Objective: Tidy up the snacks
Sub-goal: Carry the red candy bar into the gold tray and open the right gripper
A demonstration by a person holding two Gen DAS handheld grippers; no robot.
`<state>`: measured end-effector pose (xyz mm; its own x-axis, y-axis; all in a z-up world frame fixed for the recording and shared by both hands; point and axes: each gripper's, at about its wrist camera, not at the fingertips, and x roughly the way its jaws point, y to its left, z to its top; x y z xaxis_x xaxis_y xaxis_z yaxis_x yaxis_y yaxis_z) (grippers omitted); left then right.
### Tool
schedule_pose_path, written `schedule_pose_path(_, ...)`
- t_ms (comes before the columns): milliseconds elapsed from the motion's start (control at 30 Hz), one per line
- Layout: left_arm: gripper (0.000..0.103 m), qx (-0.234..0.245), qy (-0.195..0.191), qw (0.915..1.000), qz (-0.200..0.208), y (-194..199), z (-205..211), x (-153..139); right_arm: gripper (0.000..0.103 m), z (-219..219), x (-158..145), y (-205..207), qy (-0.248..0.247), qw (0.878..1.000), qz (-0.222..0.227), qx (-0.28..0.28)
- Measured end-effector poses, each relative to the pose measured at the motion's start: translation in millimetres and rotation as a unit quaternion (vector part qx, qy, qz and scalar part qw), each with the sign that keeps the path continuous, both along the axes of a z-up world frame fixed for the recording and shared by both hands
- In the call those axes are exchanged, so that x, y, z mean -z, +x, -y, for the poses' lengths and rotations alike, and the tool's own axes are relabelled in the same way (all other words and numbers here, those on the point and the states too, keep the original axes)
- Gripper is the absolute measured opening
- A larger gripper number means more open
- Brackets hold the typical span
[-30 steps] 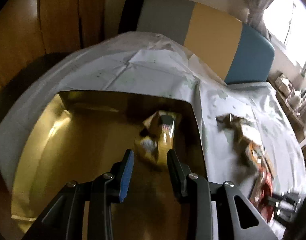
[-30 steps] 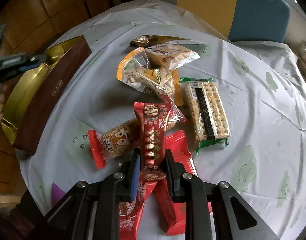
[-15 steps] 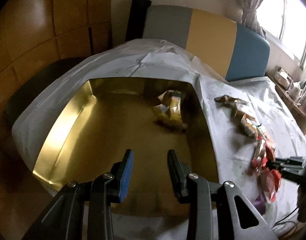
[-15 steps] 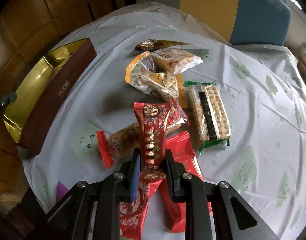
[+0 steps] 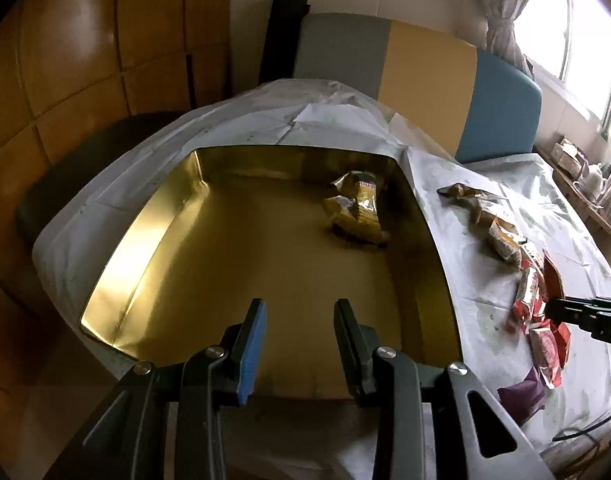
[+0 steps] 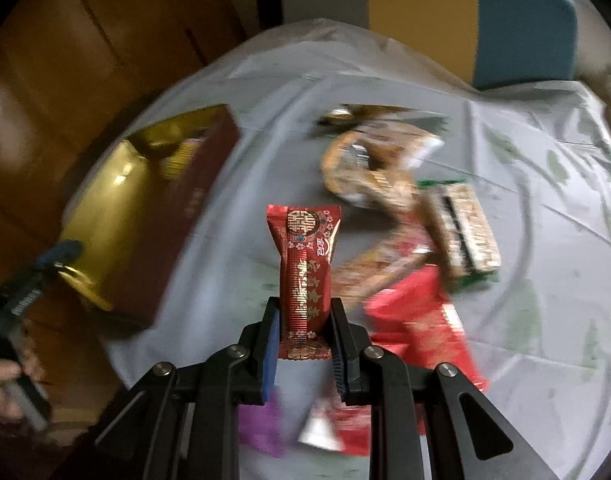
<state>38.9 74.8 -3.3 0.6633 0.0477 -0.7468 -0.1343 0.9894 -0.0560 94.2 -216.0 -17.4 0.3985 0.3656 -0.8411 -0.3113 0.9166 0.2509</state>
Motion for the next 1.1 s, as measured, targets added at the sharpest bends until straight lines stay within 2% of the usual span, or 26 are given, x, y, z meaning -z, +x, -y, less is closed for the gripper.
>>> schedule_pose_path(267,0.035,-0.009,-0.008,0.9999,0.010,-5.3,-9.8,-0.5,0.023,-67.1,-19.5,-6.0,0.054,0.998,0.001,-0.035)
schedule_pose_path(467,0.035,-0.038,-0.021,0.9988,0.022,-9.8,-27.7,-1.0,0.023,-115.3,-28.3,3.3,0.077,0.996,-0.004,-0.043)
schedule_pose_path(633,0.035,-0.055,-0.027,0.9977,0.027,-12.4,-40.2,-0.6,0.023,-146.6,-31.7,14.6,0.076,0.996,-0.008,-0.052)
schedule_pose_path(867,0.035,-0.057,-0.027,0.9976,0.027,-12.4,-43.6,2.2,0.023,-183.3,-21.3,29.5,0.043,0.998,-0.014,-0.054)
schedule_pose_path(1100,0.035,-0.061,-0.028,0.9975,0.024,-11.1,-45.7,4.3,0.023,-191.7,-18.1,29.2,0.015,0.998,-0.012,-0.058)
